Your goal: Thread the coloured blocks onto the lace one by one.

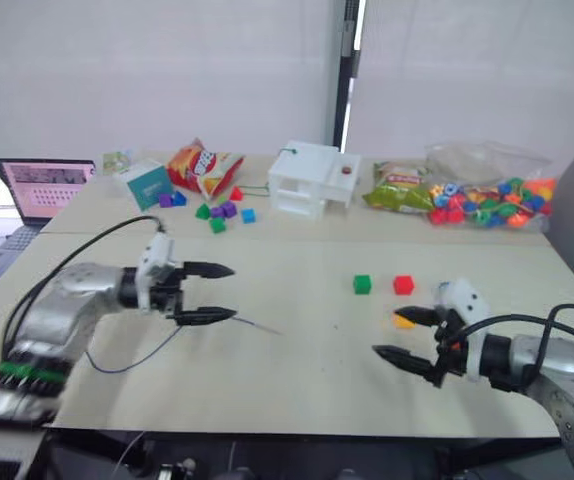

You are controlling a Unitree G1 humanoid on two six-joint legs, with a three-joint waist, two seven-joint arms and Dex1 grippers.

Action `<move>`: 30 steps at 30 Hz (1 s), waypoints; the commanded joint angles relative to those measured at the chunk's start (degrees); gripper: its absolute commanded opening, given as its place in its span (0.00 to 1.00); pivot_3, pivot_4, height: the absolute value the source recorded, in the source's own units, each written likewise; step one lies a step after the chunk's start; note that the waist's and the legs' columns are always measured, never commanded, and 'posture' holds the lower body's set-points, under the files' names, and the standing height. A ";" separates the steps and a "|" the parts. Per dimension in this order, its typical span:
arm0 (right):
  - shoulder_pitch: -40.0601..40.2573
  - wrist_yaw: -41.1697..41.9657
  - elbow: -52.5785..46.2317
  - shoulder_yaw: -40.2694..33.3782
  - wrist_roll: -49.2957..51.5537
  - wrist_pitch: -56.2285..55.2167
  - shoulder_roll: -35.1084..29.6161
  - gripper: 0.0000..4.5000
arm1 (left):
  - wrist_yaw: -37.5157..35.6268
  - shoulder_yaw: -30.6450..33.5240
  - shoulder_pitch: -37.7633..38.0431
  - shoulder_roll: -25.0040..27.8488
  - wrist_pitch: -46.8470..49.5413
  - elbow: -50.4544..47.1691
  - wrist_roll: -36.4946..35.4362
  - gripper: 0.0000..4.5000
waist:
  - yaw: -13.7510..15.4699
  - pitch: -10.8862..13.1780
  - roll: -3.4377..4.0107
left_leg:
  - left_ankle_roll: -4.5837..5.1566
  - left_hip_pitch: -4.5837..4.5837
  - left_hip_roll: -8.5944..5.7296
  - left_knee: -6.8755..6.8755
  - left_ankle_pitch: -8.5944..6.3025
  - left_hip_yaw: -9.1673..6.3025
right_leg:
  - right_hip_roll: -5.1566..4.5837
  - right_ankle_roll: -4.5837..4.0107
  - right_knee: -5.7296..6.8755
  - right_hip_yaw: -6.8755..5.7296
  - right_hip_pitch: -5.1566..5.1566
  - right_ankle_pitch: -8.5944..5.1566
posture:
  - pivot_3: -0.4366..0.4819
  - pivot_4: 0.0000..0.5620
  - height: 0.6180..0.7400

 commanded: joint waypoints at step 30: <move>8.23 -10.36 -10.86 -6.81 2.85 0.49 4.00 1.00 | -3.63 -8.82 -14.48 -11.44 -29.22 45.30 26.23 0.88 | 0.13 0.18 -0.33 | 0.15 0.01 0.04 0.60 -0.08 -0.06 | 0.05 0.21 0.28 0.06 0.20 0.05 | 0.48 0.27 1.00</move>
